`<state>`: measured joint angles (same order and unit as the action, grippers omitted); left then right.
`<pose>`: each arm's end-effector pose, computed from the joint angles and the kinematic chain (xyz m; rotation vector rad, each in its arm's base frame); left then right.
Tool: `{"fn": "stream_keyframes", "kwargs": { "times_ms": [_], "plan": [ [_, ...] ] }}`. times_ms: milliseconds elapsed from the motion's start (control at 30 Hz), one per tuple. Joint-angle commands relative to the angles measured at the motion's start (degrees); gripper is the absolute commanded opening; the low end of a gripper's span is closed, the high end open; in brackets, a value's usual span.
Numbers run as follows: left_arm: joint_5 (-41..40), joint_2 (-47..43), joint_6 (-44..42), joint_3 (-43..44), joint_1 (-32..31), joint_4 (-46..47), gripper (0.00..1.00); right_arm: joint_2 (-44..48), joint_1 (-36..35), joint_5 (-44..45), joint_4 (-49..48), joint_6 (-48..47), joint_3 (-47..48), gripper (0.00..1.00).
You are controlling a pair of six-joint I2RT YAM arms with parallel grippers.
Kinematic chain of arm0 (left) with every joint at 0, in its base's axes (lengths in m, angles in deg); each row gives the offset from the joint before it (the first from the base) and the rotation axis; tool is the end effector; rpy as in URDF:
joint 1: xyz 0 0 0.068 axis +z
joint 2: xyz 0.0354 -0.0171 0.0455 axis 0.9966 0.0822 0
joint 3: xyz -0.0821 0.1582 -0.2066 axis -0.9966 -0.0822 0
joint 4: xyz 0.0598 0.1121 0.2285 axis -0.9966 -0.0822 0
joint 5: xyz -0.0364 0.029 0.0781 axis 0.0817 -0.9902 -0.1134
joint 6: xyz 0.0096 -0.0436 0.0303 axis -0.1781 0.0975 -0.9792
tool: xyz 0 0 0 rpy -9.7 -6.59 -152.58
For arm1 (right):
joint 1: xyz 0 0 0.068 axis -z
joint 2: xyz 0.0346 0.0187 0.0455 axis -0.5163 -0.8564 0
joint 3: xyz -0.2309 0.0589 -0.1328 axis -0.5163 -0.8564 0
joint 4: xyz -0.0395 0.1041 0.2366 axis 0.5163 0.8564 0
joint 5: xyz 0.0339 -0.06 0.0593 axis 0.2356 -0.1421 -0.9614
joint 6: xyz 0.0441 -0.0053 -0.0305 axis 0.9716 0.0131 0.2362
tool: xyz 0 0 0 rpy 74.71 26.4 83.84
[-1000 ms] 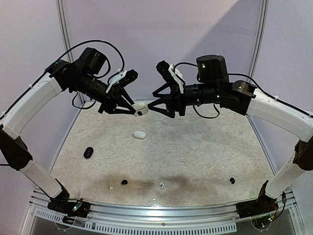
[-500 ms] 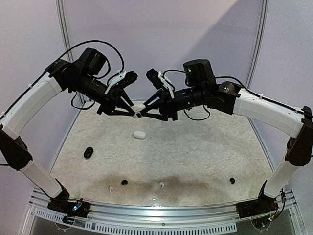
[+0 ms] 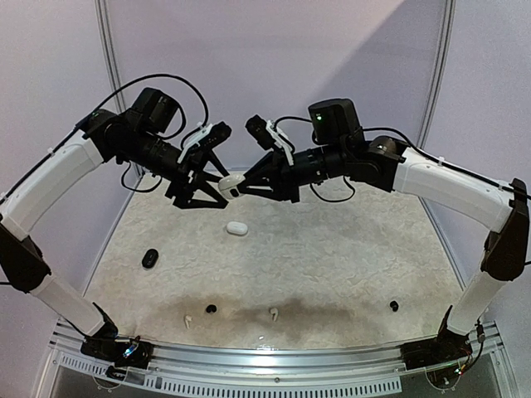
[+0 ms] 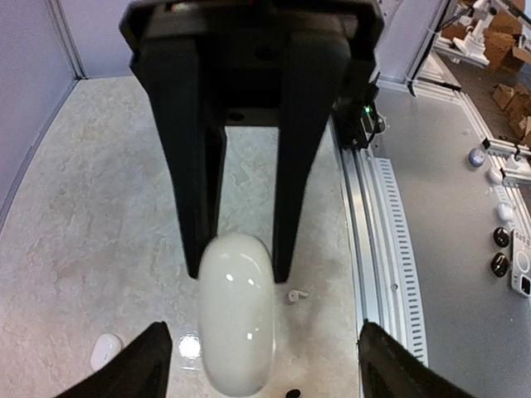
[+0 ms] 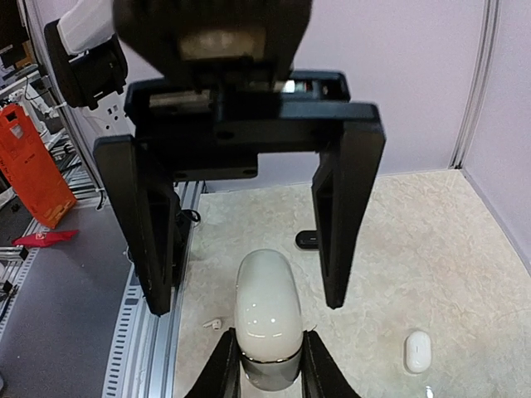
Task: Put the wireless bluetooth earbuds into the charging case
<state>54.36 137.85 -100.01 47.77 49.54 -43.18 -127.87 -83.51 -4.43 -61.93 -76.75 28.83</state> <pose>0.2256 -0.1933 0.4077 1.5631 1.7229 -0.9734 0.2269 0.3286 0.3873 -1.3469 1.5317 1.1242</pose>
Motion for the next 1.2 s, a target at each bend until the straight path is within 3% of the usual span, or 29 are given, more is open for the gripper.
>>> {"fn": "stream_keyframes", "kwargs": {
  "times_ms": [0, 100, 167, 367, 467, 800, 967, 1167],
  "plan": [
    [4.13, -10.41, 10.58, -13.16, 3.49, 19.05, 0.87, 3.38, 0.44, 1.34, -8.57, 1.93, -2.77, 0.00],
    [3.48, -18.02, 22.32, -25.42, 4.94, 39.70, 0.97, 6.19, 0.46, 1.95, -17.10, 4.99, -6.65, 0.00],
    [4.09, -20.76, 28.69, -31.92, 5.12, 49.95, 0.96, 7.28, 0.40, 2.89, -23.32, 8.25, -8.74, 0.00],
    [8.35, -18.52, 50.81, -38.65, 4.95, 75.26, 0.67, 6.48, -0.29, 3.32, -36.45, 15.03, -11.50, 0.00],
    [6.86, -17.41, 56.24, -40.00, 4.77, 83.21, 0.63, 5.85, -0.35, 2.78, -38.60, 15.53, -11.41, 0.00],
    [6.87, -16.66, 57.64, -39.11, 3.40, 89.91, 0.57, 4.99, -0.53, 2.59, -38.61, 16.00, -10.81, 0.00],
    [6.89, -15.65, 58.02, -38.19, 2.04, 90.28, 0.48, 4.78, -0.49, 2.50, -37.48, 15.32, -10.14, 0.00],
    [6.71, -14.92, 58.05, -37.14, 1.23, 90.44, 0.46, 4.51, -0.52, 2.49, -36.43, 14.95, -9.99, 0.00]
  ]
}}
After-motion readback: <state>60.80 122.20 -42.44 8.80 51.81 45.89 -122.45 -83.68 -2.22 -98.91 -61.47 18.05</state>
